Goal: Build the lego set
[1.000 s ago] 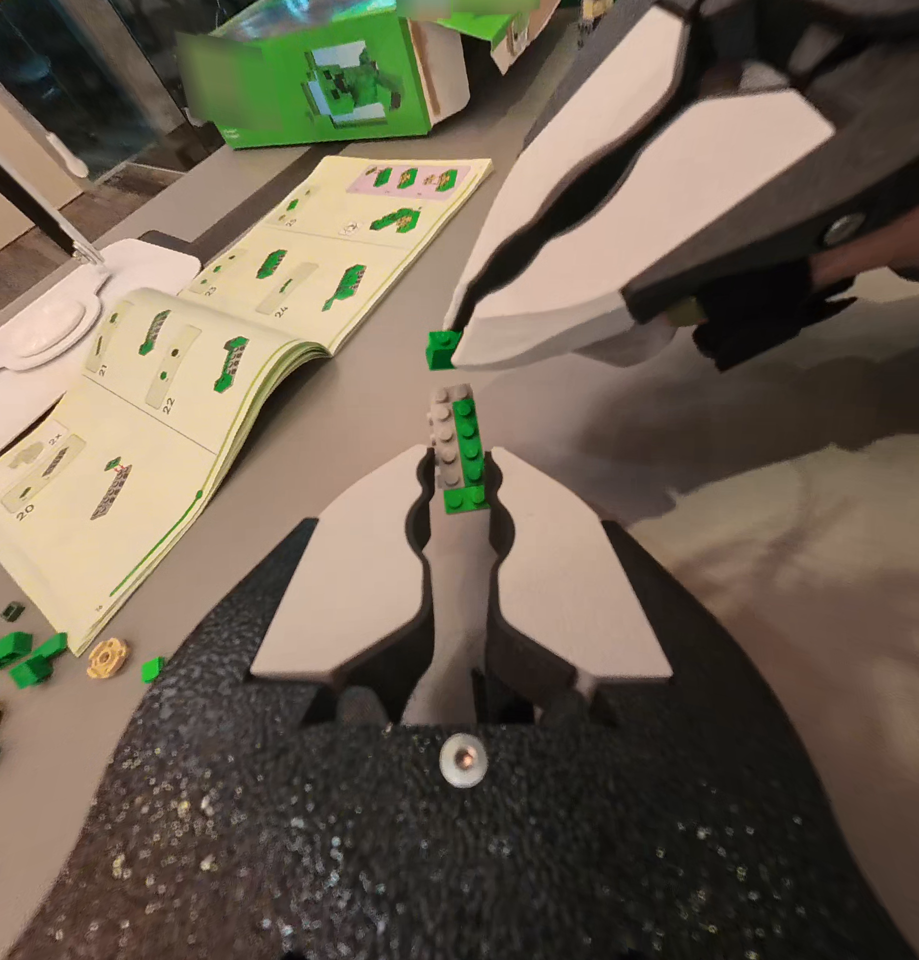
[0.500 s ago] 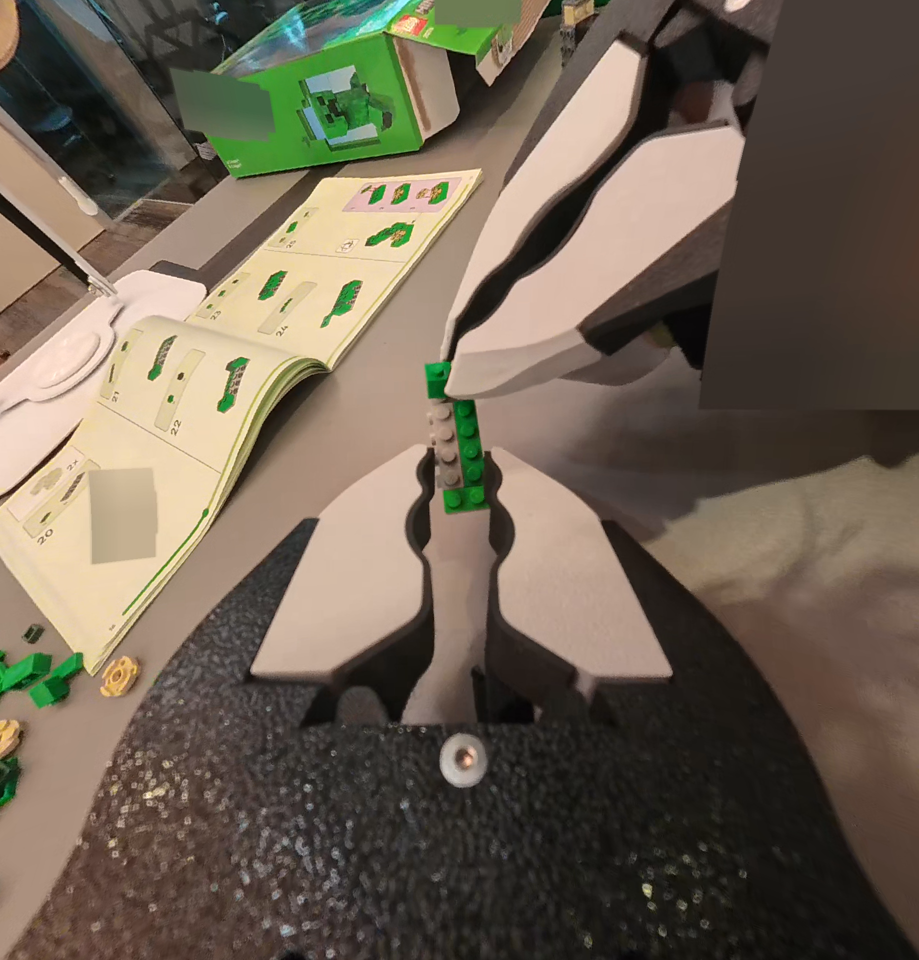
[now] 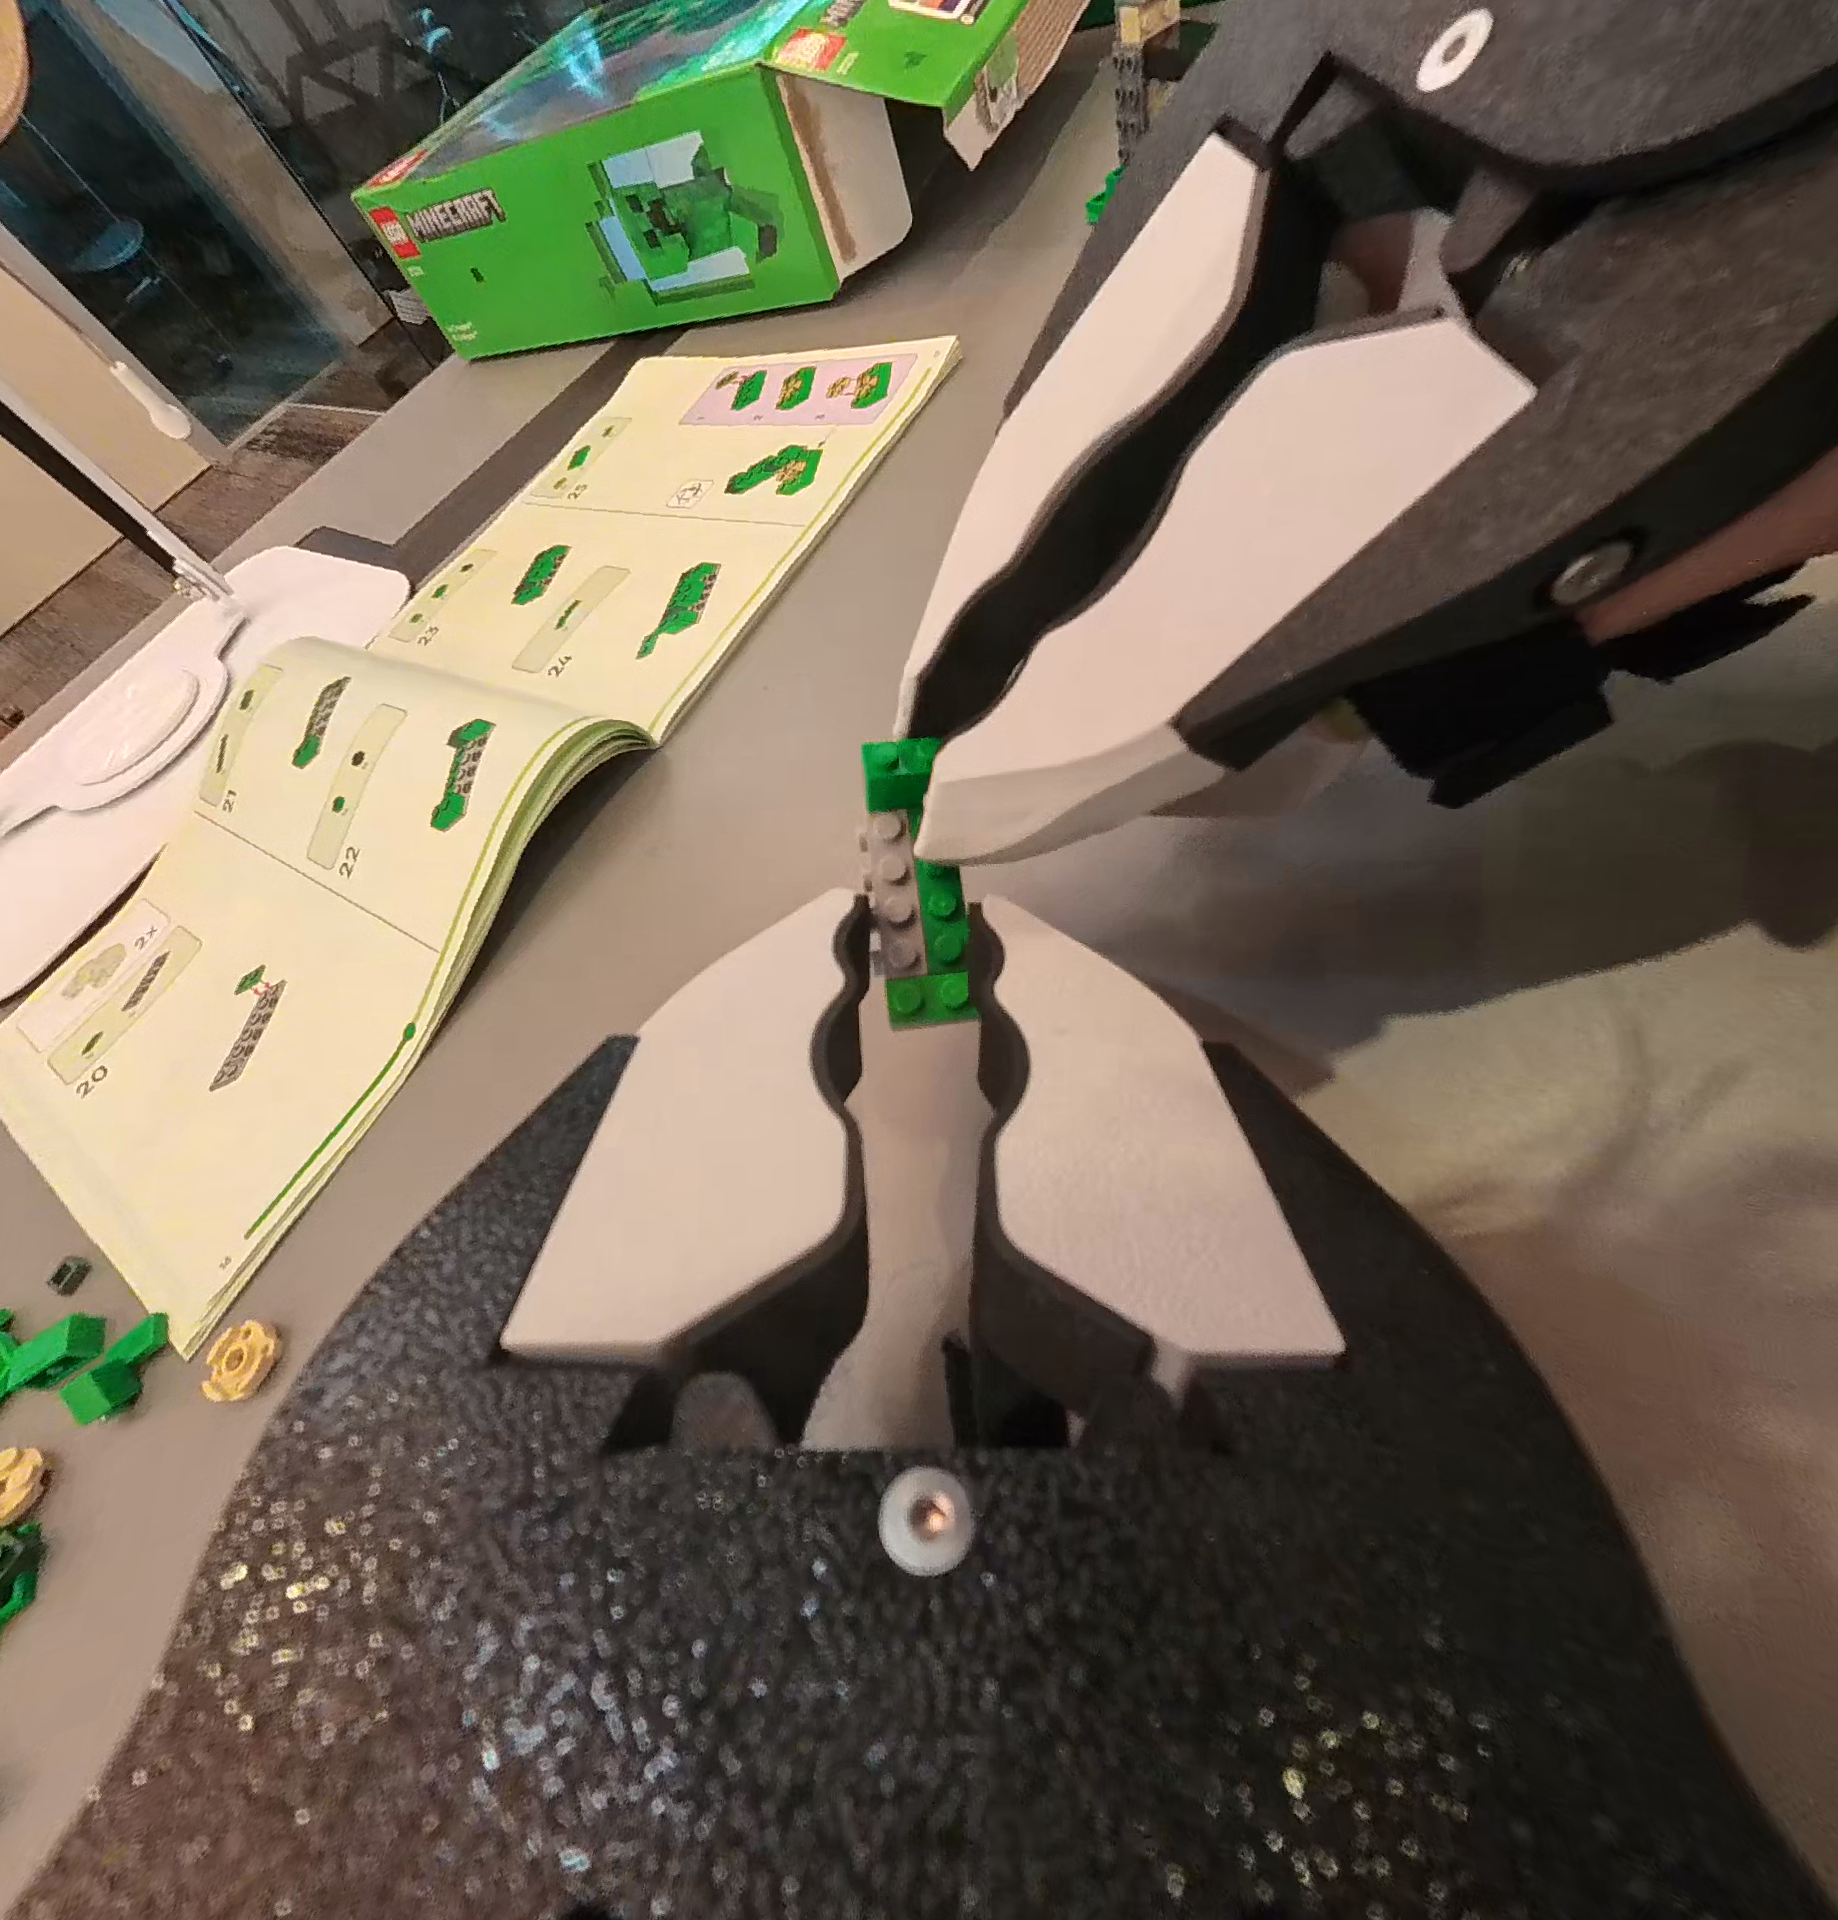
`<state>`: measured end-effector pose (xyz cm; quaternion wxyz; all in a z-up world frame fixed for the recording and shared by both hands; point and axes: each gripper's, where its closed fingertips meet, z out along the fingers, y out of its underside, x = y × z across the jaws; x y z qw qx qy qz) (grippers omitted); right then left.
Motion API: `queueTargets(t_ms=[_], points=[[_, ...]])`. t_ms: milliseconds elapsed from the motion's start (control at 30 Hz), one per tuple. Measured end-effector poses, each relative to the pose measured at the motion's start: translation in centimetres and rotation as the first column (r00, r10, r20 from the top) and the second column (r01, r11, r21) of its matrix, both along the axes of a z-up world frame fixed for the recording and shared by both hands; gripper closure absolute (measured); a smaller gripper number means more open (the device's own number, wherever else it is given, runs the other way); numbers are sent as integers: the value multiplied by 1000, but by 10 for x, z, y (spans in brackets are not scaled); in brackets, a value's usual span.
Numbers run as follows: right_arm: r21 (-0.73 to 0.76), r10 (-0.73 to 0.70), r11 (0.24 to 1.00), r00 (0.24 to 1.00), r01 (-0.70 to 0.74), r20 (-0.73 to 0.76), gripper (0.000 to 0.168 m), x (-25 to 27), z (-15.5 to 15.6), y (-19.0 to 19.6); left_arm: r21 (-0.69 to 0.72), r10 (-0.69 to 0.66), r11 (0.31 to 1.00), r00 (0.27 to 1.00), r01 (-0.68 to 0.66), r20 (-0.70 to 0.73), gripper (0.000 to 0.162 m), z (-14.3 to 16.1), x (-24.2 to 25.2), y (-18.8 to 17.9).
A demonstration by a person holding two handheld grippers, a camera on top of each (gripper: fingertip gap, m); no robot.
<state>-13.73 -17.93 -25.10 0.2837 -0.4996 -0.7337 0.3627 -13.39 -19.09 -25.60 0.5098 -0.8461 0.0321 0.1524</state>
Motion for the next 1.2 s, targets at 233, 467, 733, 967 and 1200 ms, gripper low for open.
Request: queueTargets(t_ms=[233,467,733,967,1200], points=[[-15,5,1000,1000,-5,-2,151,0,1,0,2,-4,1000,1000,4,7,145,0,0,0],[-44,48,998,997,-50,-56,142,0,11,-6,11,2,1000,1000,-2,23,145,1,-1,-1],[343,355,909,874,-238,-332,121,5,37,5,63,19,998,984,-31,177,145,15,-11,-9],[844,556,532,780,-67,-288,106,-2,17,-4,51,-38,998,967,26,252,145,15,1,-7],[904,618,428,736,-20,-276,126,-2,16,-9,25,-71,997,957,67,282,145,11,9,-7]])
